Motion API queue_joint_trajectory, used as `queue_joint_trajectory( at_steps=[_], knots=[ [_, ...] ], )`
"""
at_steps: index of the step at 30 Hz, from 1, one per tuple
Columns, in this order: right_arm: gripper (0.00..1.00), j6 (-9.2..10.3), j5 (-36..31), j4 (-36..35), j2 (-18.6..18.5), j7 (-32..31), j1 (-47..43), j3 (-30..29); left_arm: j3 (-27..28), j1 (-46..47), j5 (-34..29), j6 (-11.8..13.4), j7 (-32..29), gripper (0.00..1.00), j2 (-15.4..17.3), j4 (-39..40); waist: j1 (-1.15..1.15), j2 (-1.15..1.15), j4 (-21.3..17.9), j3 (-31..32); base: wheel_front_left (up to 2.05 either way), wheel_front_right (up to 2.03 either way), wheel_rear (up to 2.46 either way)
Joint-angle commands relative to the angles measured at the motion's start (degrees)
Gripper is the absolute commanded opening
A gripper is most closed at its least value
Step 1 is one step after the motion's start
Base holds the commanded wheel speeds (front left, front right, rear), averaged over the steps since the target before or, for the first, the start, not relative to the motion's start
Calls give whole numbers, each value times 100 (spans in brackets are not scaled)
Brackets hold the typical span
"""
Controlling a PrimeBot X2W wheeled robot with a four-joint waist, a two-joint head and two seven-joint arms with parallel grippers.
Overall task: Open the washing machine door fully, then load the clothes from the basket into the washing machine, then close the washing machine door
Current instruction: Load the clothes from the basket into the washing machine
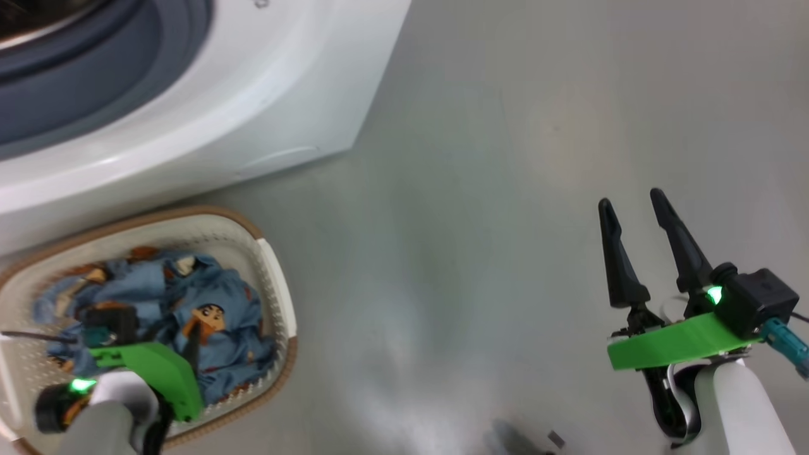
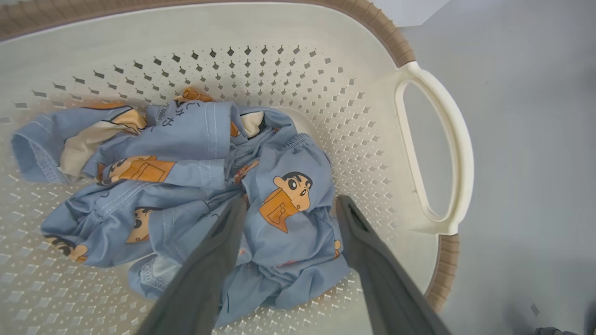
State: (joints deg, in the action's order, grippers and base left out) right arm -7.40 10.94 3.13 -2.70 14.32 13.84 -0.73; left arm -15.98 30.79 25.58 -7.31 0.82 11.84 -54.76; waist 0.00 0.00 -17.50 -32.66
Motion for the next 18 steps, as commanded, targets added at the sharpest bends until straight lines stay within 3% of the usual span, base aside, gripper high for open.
queue_joint_trajectory(
  at_steps=[1, 18],
  knots=[
    [100, -9, 83, -182, -19, 68, 75, 134, 111, 138, 43, -16, 20, 100, 241, -79, 0, 0, -164, -285, 0, 0, 0],
    [100, -9, 354, -364, -18, 68, 447, 333, -162, 1256, 63, -17, -59, 100, 490, -1030, 0, 0, -359, -1242, 0, 0, 0]
  ],
)
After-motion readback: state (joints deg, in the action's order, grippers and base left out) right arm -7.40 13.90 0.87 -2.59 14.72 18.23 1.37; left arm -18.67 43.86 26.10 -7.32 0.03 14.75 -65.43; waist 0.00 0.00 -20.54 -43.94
